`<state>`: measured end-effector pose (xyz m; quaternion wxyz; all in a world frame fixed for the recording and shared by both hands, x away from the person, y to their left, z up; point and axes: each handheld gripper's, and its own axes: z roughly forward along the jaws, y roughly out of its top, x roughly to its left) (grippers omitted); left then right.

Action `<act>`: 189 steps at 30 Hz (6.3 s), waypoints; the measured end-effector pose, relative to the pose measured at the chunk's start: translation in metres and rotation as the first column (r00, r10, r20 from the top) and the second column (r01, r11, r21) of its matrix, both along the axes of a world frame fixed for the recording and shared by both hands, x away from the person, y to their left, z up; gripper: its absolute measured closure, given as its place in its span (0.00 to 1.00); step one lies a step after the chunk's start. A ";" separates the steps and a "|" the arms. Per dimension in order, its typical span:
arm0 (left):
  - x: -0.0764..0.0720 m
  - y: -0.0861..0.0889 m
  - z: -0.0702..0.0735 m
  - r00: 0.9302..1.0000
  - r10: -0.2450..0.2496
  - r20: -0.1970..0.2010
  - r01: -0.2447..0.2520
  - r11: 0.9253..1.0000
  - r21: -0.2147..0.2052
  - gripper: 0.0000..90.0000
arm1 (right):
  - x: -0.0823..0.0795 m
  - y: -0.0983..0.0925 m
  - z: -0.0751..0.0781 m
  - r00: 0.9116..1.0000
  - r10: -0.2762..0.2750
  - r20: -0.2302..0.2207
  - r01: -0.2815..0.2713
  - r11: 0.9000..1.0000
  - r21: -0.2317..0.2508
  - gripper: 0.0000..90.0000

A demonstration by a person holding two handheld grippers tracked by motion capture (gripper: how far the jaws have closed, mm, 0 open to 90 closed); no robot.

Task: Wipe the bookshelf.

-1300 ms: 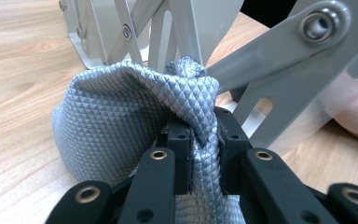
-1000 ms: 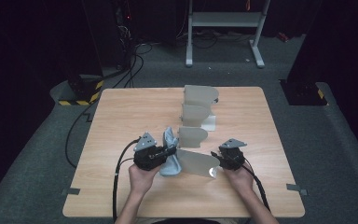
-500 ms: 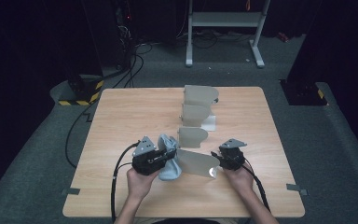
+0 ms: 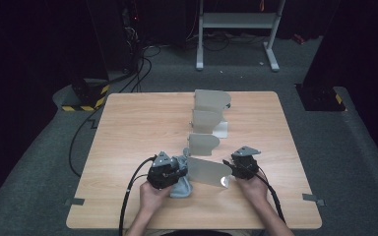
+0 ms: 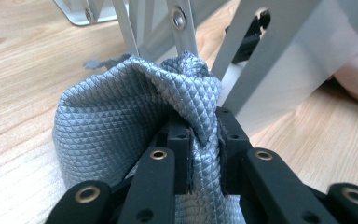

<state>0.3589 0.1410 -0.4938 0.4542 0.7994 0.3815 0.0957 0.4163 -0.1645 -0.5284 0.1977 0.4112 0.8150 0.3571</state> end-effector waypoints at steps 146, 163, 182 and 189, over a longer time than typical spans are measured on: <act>0.053 -0.005 0.086 0.984 0.059 0.168 -0.044 0.995 -0.093 0.88 | -0.001 -0.002 0.000 1.000 0.001 0.002 -0.001 1.000 0.001 0.62; 0.074 -0.007 0.093 0.983 0.090 0.163 -0.074 0.992 -0.101 0.87 | -0.001 -0.002 0.000 1.000 0.000 0.002 -0.001 1.000 0.001 0.62; 0.102 -0.019 0.030 0.993 0.117 0.030 -0.118 0.993 0.015 0.87 | -0.001 -0.002 0.000 1.000 0.000 0.001 0.000 1.000 0.002 0.62; 0.111 -0.023 0.009 0.992 0.123 -0.033 -0.122 0.992 0.026 0.87 | -0.001 -0.002 0.000 1.000 0.001 0.002 -0.001 1.000 0.001 0.62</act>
